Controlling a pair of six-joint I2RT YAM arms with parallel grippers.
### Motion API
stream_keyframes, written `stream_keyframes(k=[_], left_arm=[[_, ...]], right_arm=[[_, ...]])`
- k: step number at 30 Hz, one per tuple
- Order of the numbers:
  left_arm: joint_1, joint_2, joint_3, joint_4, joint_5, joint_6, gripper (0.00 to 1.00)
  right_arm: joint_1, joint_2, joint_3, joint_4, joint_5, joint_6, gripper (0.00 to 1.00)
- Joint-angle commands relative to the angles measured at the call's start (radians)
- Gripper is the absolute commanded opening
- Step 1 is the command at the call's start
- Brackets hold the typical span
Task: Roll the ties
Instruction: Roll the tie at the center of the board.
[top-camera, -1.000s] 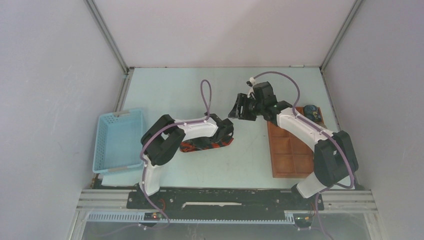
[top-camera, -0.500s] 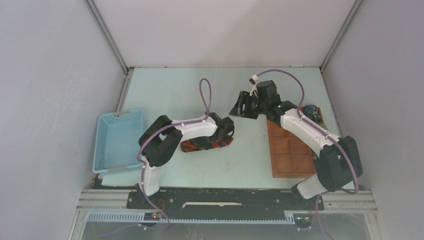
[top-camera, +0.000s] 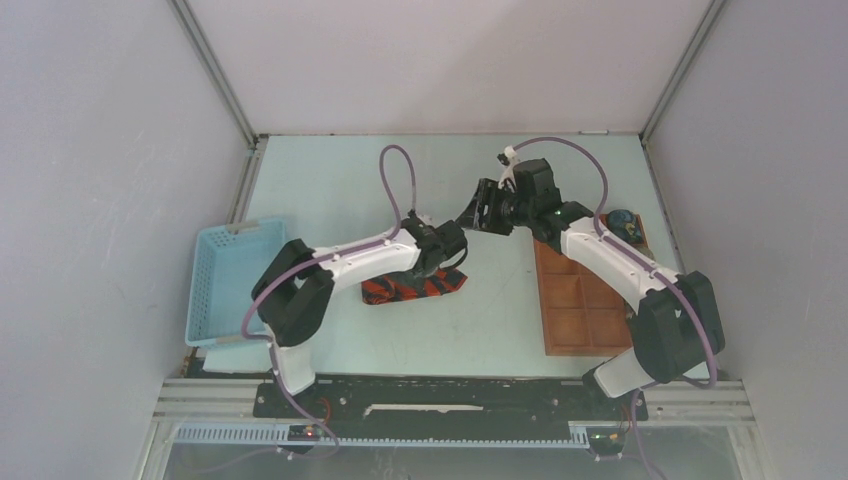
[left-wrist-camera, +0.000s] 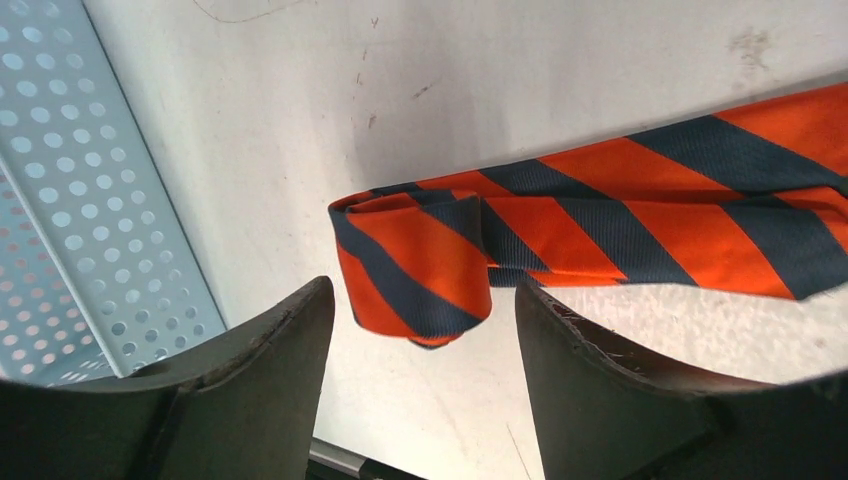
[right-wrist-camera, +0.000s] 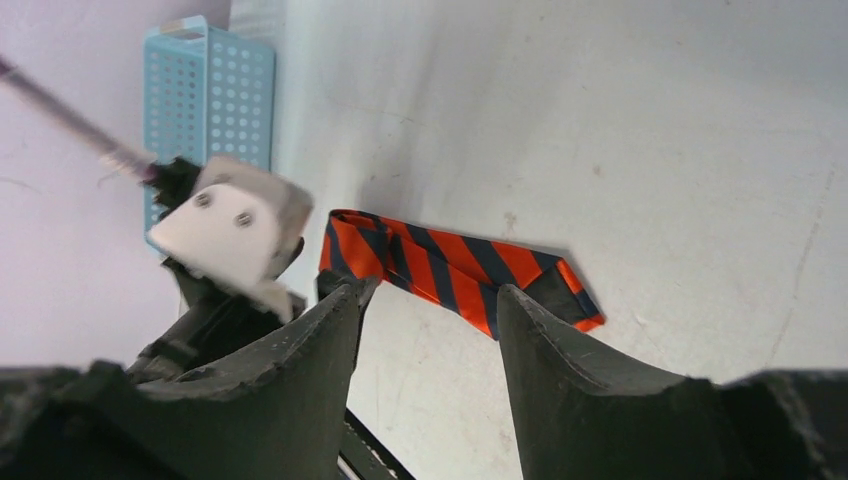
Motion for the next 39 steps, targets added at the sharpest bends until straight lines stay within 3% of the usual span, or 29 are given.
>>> stream_keyframes(k=[1,5,9,12,17,21,28,39], left_arm=[[-0.007,-0.17,-0.05,0.037,0.012,-0.026,0.72],[-0.007,-0.322,-0.147,0.087,0.061,-0.042,0.62],[-0.005,-0.514,-0.296,0.155,0.138,-0.087,0.45],[-0.004,-0.645,-0.425,0.245,0.211,-0.13,0.31],[0.028,-0.804,-0.652,0.418,0.301,-0.216,0.17],[0.079,-0.852,-0.752,0.54,0.384,-0.229,0.14],[0.15,-0.789,-0.82,0.683,0.477,-0.218,0.09],[0.19,-0.687,-0.825,0.751,0.468,-0.188,0.07]], right_arm=[[0.014,0.055,0.023,0.088,-0.067,0.032,0.55],[0.05,0.165,0.123,0.063,-0.123,0.028,0.54],[0.092,0.32,0.259,0.034,-0.225,0.038,0.51],[0.129,0.479,0.413,-0.039,-0.312,0.041,0.47],[0.191,0.689,0.666,-0.132,-0.39,0.058,0.4],[0.221,0.812,0.799,-0.183,-0.391,0.071,0.37],[0.262,0.947,0.925,-0.242,-0.388,0.091,0.32],[0.307,0.996,0.925,-0.274,-0.386,0.085,0.18]])
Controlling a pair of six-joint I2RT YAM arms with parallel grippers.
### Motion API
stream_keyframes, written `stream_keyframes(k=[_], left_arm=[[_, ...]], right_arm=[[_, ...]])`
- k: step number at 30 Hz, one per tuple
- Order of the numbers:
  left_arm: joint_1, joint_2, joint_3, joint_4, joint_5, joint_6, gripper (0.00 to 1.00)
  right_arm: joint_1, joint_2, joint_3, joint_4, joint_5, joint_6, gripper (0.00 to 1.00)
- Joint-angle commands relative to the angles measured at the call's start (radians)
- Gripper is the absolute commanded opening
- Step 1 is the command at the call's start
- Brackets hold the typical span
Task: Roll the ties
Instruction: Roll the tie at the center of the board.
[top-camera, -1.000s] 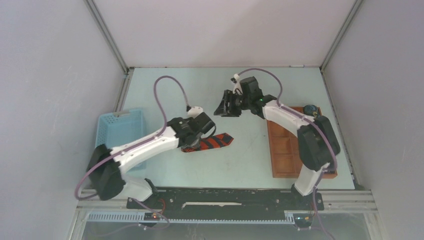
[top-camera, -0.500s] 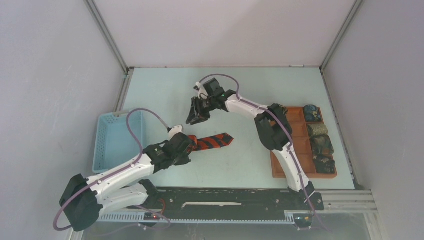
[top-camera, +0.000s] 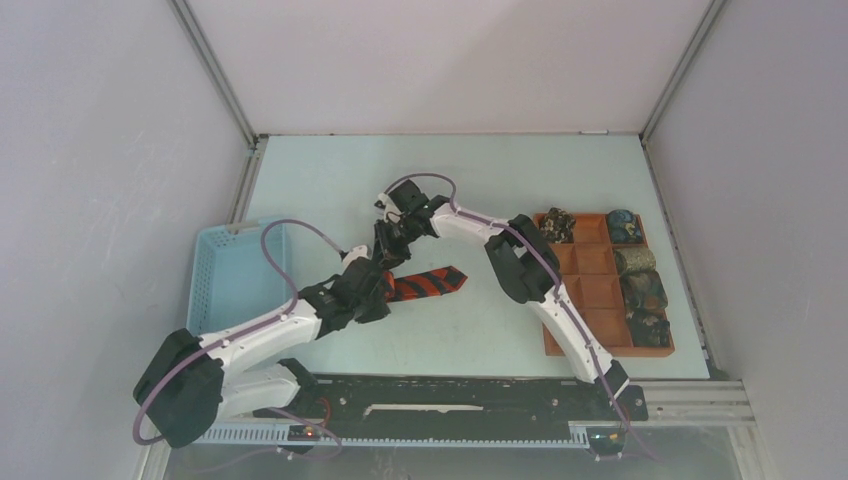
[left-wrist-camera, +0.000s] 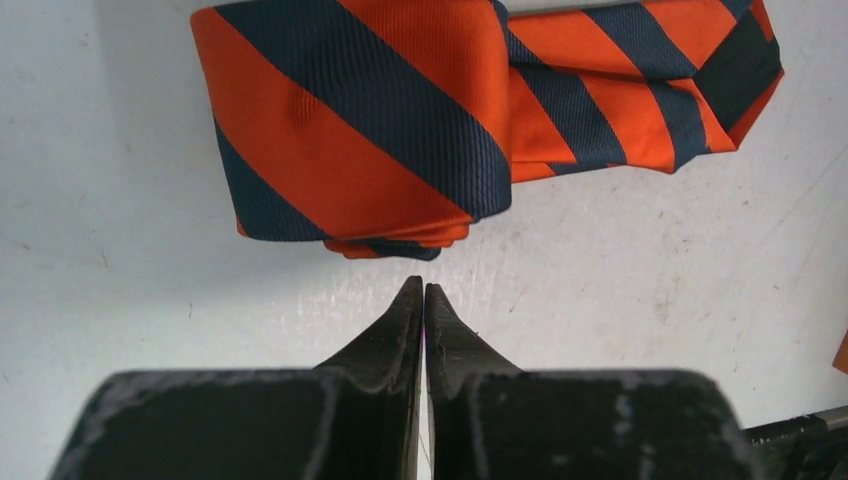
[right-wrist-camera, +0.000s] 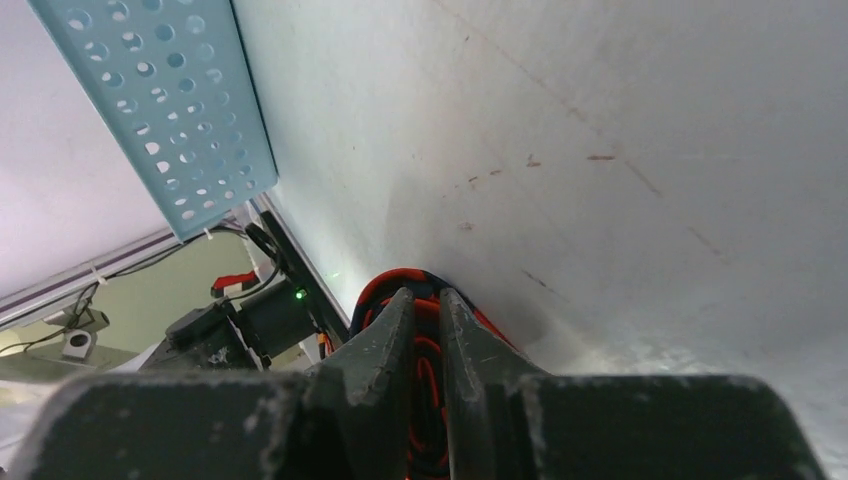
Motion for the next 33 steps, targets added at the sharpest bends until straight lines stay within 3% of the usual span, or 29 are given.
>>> stream_keyframes(k=[1,24,33], left_arm=[[0.024,0.029,-0.002,0.066,0.002,0.024,0.07],[0.108,0.163,0.026,0.167,-0.015,0.109,0.02],[0.112,0.182,0.029,0.177,-0.009,0.11,0.04]], right_arm=[[0.012,-0.01,0.028,-0.021,-0.013,-0.002,0.17],[0.031,-0.059,-0.064,-0.014,-0.013,0.001,0.1],[0.024,-0.072,-0.083,-0.017,0.0,-0.008,0.09]])
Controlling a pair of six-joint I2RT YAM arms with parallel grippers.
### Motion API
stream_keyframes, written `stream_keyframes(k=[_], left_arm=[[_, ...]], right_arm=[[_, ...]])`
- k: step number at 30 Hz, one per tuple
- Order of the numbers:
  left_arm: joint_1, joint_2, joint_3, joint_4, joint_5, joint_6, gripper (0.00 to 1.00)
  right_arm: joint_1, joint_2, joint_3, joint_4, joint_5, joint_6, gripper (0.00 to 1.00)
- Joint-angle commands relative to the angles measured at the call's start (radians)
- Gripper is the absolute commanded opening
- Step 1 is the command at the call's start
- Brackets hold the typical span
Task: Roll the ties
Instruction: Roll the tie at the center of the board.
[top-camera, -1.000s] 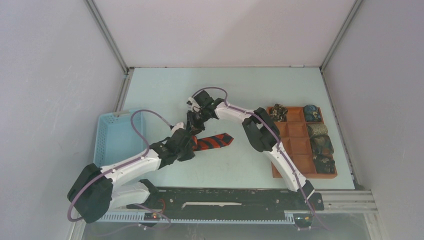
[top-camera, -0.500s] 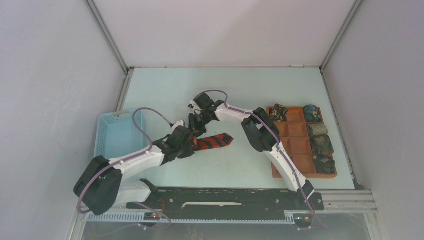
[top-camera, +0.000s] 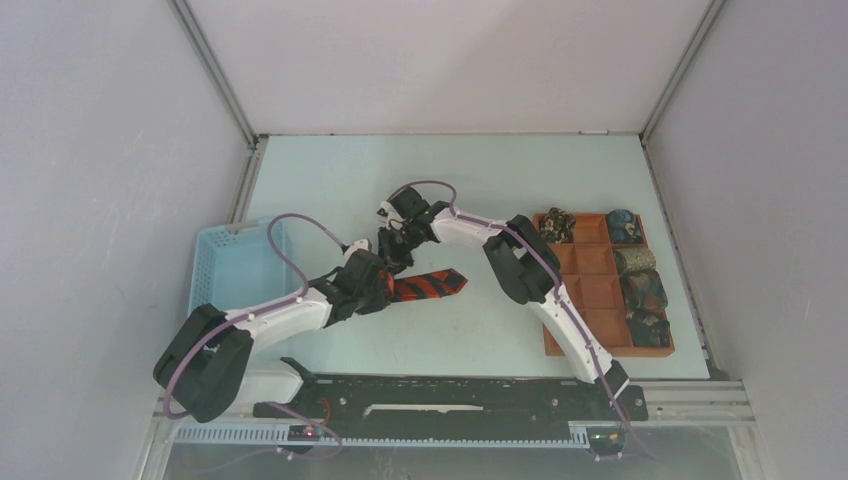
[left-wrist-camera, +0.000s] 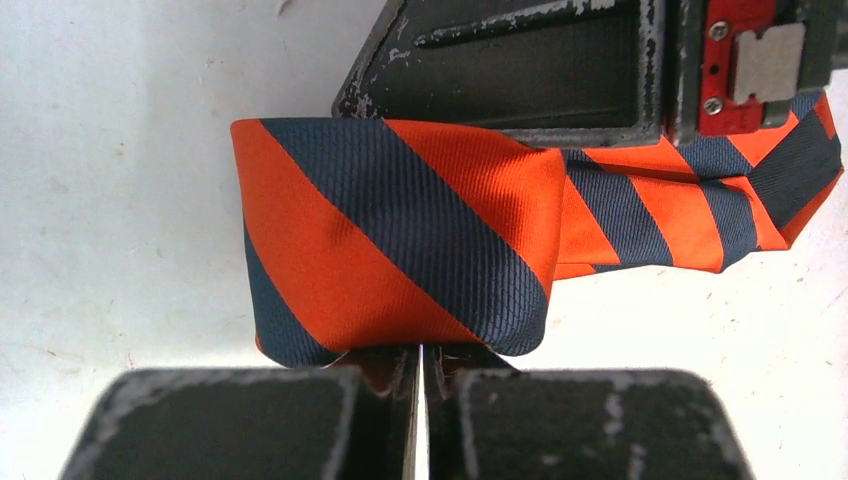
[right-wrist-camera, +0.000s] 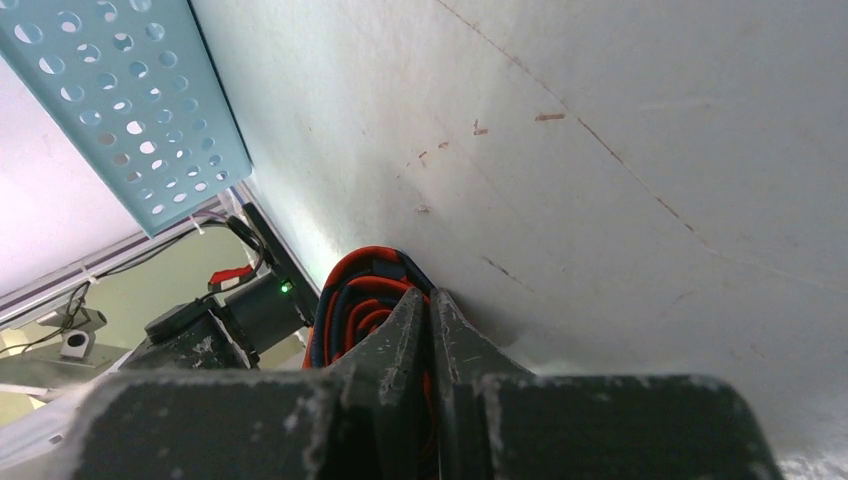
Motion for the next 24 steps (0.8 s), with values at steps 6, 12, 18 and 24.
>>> stream_keyframes(k=[6,12,18,24], left_arm=[[0.014,-0.075,0.018,-0.063,0.02,0.05,0.2],[0.013,-0.212,-0.011,-0.127,0.107,0.084,0.5],[0.014,-0.352,0.013,-0.253,0.099,0.092,0.67],[0.02,-0.437,0.084,-0.389,0.001,0.107,0.76]], right_arm=[[-0.01,-0.094,-0.03,-0.014,0.036,-0.019,0.13],[-0.03,-0.129,-0.013,-0.018,0.069,-0.042,0.36],[-0.051,-0.167,0.065,-0.094,0.12,-0.095,0.47],[-0.061,-0.286,0.033,-0.15,0.22,-0.14,0.51]])
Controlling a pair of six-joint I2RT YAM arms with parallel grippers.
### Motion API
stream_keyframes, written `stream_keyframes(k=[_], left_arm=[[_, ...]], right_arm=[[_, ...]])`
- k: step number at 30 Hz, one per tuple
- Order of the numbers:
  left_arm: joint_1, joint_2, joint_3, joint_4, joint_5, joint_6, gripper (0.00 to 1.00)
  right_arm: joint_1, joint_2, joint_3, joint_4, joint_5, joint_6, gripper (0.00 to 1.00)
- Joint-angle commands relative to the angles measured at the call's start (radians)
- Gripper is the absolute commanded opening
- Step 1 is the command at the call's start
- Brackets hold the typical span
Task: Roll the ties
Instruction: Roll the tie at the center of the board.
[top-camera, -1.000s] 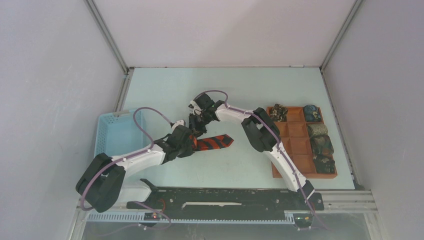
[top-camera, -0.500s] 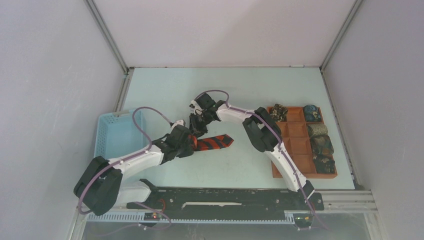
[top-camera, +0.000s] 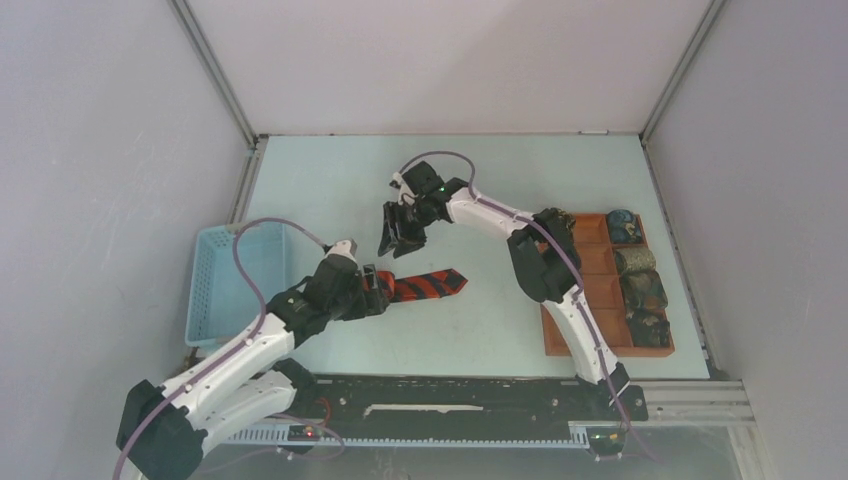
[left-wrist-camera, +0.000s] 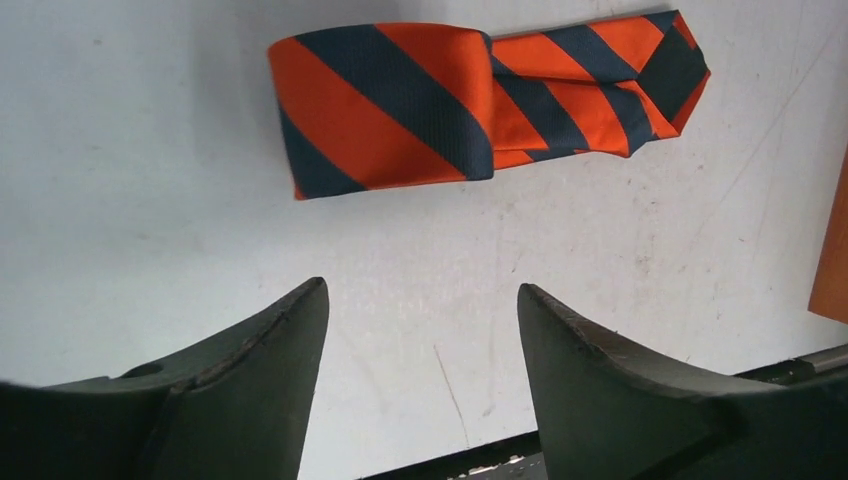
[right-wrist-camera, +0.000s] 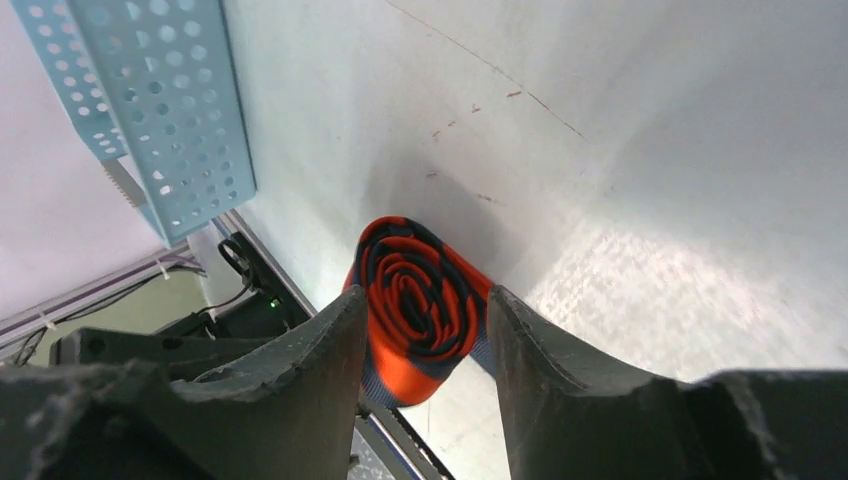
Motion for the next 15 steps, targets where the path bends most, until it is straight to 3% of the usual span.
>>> stream_keyframes(k=[1,9,15], left_arm=[[0.02,-0.05,0.085,-0.117,-0.081,0.032,0.77],[0.171,-0.06,0.09,-0.101,0.001,0.054,0.84],[0.252,0.004,0.103,-0.066,0.066,0.091,0.84]], right_arm=[[-0.003,-0.187,-0.003,-0.039,0.092,-0.055,0.51],[0.022,-0.389,-0.267,0.079,0.138,-0.014,0.44],[0.07,-0.414,-0.363,0.175,0.119,0.045,0.34]])
